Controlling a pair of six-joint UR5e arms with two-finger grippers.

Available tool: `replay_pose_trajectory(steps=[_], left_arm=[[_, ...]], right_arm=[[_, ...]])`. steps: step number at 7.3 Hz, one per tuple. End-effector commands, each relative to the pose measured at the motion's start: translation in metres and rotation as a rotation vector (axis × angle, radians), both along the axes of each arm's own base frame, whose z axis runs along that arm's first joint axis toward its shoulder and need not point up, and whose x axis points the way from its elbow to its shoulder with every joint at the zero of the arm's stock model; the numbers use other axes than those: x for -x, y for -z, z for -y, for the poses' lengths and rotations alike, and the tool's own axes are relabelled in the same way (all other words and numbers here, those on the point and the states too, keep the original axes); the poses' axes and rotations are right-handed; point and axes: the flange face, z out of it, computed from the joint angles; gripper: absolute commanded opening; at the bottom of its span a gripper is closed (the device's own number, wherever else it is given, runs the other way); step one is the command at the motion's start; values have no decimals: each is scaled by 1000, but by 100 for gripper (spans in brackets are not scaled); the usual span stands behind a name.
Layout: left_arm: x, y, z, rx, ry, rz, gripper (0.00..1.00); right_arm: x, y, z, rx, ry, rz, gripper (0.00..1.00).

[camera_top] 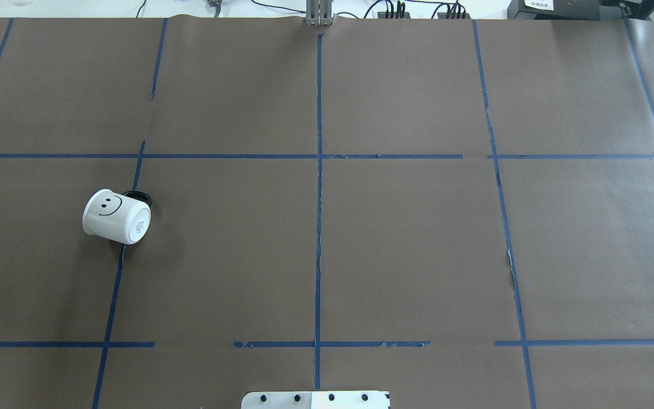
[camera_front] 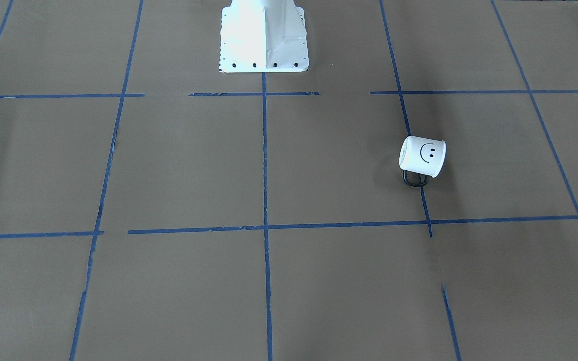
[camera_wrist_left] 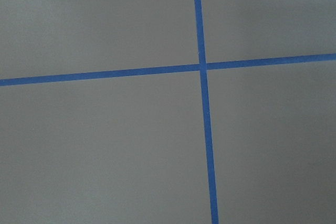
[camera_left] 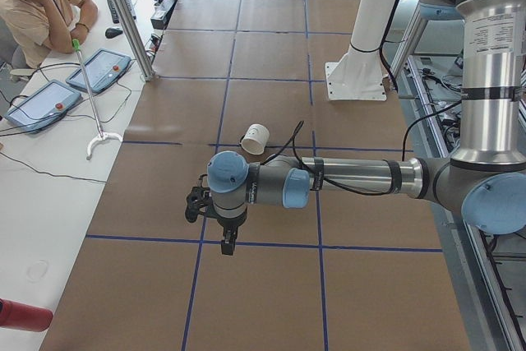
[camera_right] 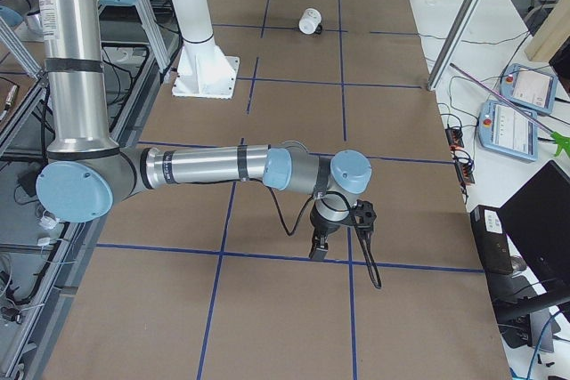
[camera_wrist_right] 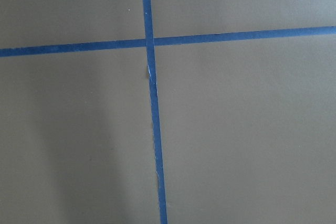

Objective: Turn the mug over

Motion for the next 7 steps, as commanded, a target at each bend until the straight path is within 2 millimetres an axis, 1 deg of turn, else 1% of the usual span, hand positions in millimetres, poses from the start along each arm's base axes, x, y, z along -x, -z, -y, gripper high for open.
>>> replay_pose_trajectory(steps=[1,2,3,4,5,6,7], left_arm=[[-1,1,7,-2,-2,1,100],[-2,13,13,-23,0,1,100],[-2,14,11,-24,0,0,100],[-8,21,21,-35,-12,9,100],[-10,25,26,-50,-20,7,100],[-11,41,33,-101,-29,-4,100],[-15,49,36,-153,-30,-8,100]], right_arm=[[0,0,0,0,0,0,100],[0,0,0,0,0,0,100],[0,0,0,0,0,0,100],[0,0,0,0,0,0,100],[0,0,0,0,0,0,100],[0,0,0,0,0,0,100],[0,-1,0,2,0,0,100]])
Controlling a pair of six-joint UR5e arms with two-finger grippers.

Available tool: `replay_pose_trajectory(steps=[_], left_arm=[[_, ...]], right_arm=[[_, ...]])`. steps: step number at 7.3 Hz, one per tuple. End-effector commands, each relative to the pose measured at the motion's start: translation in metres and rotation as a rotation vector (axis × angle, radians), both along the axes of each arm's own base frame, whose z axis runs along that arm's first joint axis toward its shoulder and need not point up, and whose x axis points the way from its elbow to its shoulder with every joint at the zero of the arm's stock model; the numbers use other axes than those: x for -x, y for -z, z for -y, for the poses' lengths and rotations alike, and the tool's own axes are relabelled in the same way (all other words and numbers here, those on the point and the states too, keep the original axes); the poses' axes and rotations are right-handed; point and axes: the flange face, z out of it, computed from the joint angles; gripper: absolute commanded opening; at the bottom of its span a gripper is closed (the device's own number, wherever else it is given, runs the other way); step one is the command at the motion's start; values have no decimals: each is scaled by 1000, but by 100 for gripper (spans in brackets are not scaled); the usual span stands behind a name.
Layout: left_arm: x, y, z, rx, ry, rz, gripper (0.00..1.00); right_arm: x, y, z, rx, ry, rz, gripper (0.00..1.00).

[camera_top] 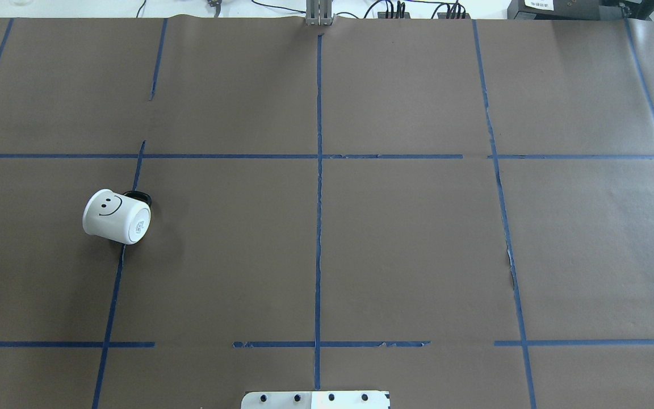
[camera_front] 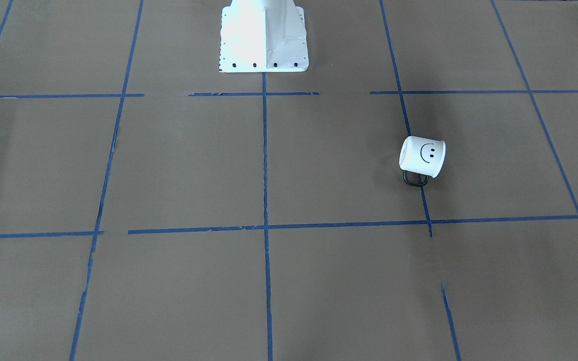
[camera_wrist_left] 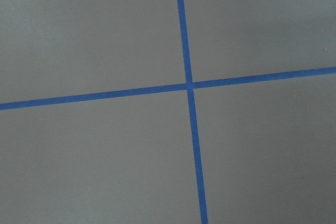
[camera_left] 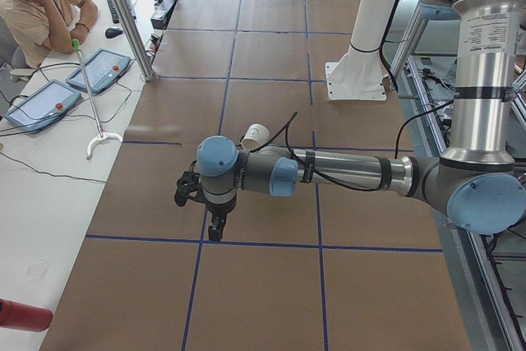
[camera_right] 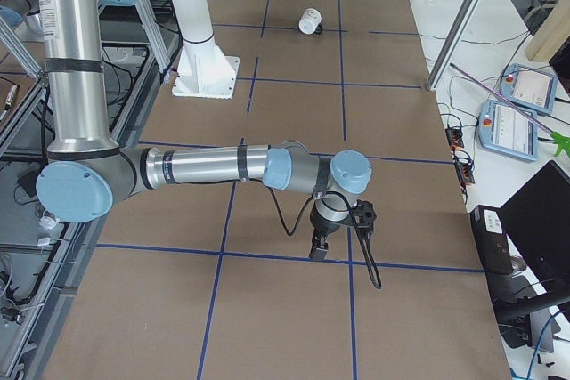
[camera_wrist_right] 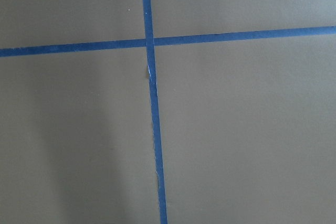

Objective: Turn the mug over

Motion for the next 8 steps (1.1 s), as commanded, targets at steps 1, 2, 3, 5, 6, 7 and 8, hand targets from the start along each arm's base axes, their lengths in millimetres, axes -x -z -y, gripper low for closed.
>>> replay_pose_trajectory(steps=[1,2,3,5,6,7,8], left_arm=[[-36,24,13,-124,-64,-13,100],[-57,29,18,-115,-58,-27,100],[-88,42,21,-155,-53,-55,100],[-137,41,-8,-126,56,-163,100],[-156,26,-50,-154,135,-215,100],[-168,17,-83,-160,169,-274,100],[-176,19,-101,-147,198,-352,100]], right_arm=[[0,0,0,0,0,0,100],[0,0,0,0,0,0,100],[0,-1,0,1,0,0,100],[0,-1,0,1,0,0,100],[0,0,0,0,0,0,100],[0,0,0,0,0,0,100],[0,0,0,0,0,0,100]])
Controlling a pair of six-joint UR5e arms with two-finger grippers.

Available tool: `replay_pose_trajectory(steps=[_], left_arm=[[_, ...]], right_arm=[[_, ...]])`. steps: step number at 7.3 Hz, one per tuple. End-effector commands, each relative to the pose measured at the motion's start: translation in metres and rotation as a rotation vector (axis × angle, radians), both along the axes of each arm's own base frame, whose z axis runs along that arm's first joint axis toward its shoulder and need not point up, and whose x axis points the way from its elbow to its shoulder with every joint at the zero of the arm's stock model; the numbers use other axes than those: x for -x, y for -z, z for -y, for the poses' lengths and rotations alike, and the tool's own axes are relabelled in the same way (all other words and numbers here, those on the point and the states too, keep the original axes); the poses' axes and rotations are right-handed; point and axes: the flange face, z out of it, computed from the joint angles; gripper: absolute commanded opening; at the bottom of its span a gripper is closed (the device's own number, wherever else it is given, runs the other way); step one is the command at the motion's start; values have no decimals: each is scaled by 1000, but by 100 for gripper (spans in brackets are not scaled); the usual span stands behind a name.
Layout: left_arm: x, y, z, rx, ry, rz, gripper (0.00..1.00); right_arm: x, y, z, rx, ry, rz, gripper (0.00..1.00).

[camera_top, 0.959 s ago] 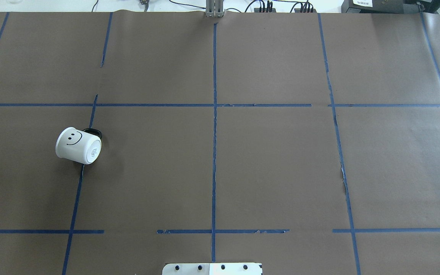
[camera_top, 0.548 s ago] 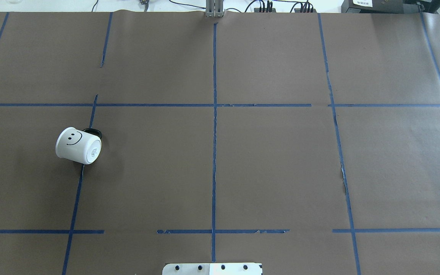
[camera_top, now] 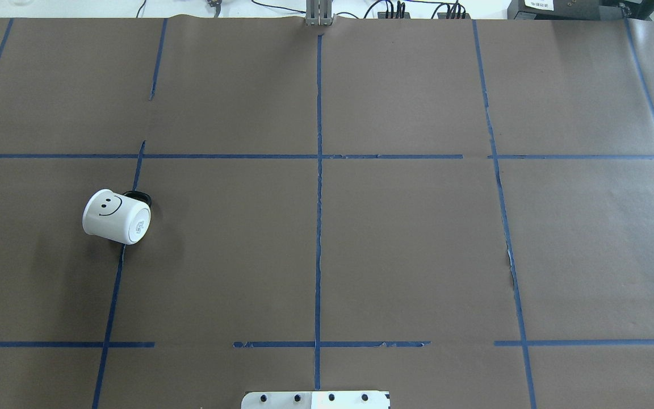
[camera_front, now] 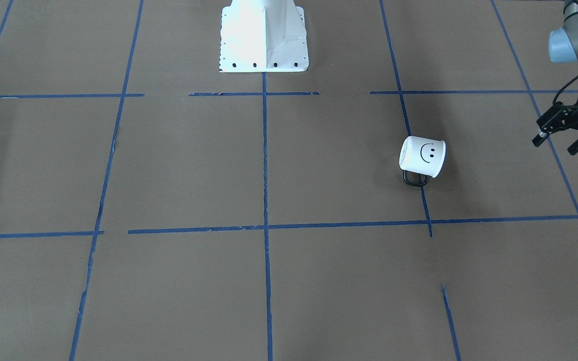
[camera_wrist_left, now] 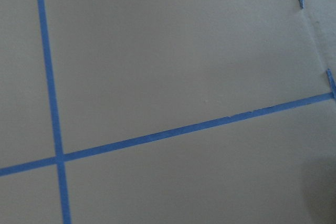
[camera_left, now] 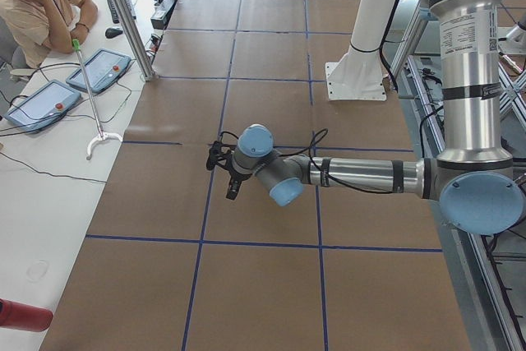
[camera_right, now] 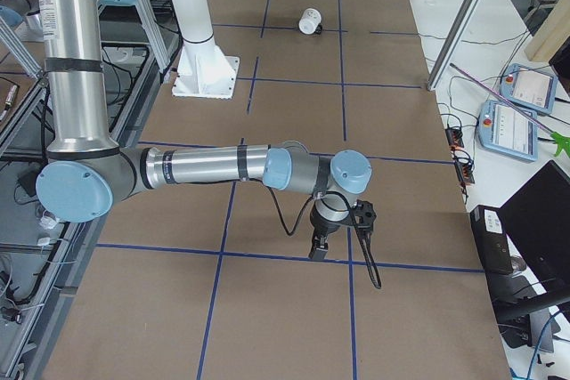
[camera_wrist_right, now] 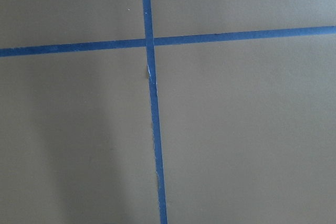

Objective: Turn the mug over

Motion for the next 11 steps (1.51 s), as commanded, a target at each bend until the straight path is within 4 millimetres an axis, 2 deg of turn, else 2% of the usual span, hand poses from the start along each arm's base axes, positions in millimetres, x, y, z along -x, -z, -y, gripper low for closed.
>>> replay_pose_trajectory(steps=[1,2,3,4,5,6,7,8,9,11], left_arm=[[-15,-9,-43,-3,65,-192,100],[-18,-19,-44,-26,148,-217,100],[-33,-14,-45,-48,196,-260,100],[-51,-1,-47,-75,173,-339,100],[-74,6,-40,-85,148,-432,100],[-96,9,-23,-110,152,-504,100],[-119,2,-14,-122,162,-516,100],[-138,11,-13,-141,130,-553,100],[-168,20,-26,-148,63,-607,100],[-198,17,-34,-179,33,-701,100]], right_arm=[[0,0,0,0,0,0,100],[0,-1,0,1,0,0,100],[0,0,0,0,0,0,100],[0,0,0,0,0,0,100],[0,-1,0,1,0,0,100],[0,0,0,0,0,0,100],[0,0,0,0,0,0,100],[0,0,0,0,0,0,100],[0,0,0,0,0,0,100],[0,0,0,0,0,0,100]])
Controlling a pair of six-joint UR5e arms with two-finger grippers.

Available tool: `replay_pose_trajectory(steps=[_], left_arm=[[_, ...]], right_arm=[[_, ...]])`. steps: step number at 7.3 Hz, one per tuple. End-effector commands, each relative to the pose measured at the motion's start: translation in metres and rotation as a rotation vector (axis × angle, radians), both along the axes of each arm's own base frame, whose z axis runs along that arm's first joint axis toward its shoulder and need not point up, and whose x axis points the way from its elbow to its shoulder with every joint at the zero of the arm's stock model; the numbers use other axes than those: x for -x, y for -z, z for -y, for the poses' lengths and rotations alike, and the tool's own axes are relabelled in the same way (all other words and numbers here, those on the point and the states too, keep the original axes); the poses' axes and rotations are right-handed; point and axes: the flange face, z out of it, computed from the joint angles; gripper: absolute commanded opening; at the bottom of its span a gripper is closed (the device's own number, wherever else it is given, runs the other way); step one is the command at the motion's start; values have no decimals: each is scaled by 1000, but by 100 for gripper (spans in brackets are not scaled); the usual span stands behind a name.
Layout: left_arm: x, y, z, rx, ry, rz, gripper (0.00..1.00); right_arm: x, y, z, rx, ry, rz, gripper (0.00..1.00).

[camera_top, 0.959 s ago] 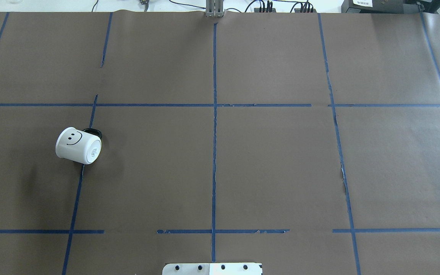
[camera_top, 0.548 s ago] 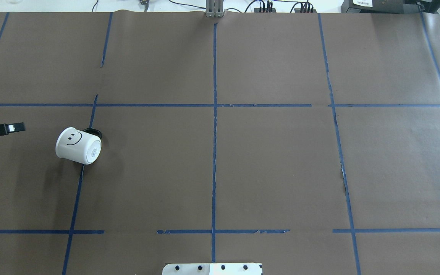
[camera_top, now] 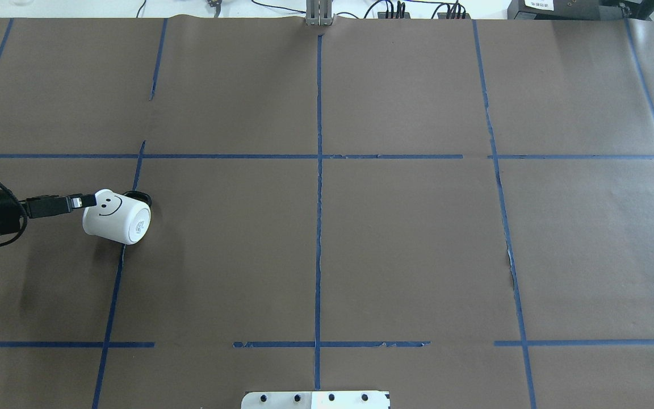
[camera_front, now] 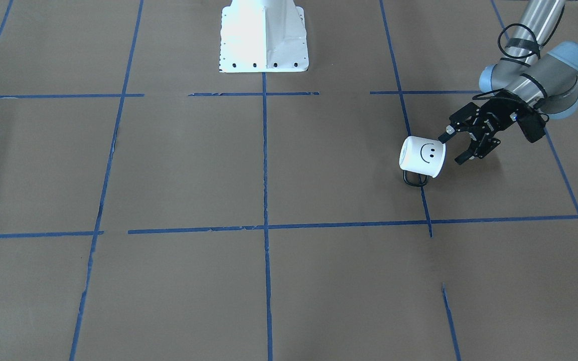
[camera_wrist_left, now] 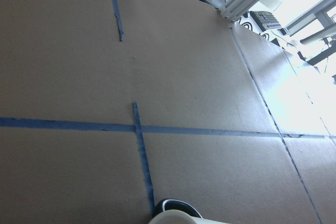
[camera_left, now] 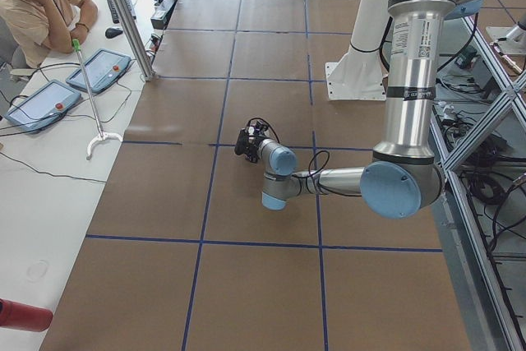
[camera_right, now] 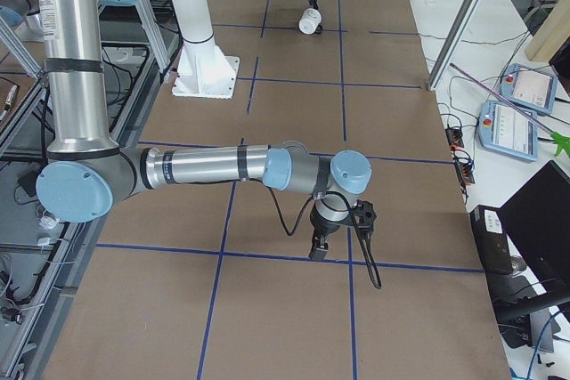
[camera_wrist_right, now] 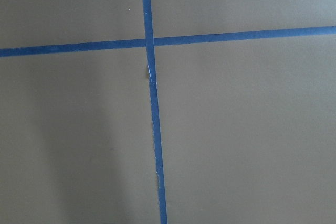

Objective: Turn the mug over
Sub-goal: 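Move the left gripper in toward the white mug lying on its side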

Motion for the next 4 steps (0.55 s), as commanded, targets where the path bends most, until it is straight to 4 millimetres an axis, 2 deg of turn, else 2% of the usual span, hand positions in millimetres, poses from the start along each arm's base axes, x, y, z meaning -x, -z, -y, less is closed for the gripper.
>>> replay_pose_trajectory(steps=[1,3,4], left_arm=[[-25,3,-5,-23,-29,-68,99],[-29,8,-4,28,-58,-99,70],[-32,5,-17,60,-196,-87,1]], right_arm=[[0,0,0,0,0,0,100],[0,0,0,0,0,0,100],[0,0,0,0,0,0,100]])
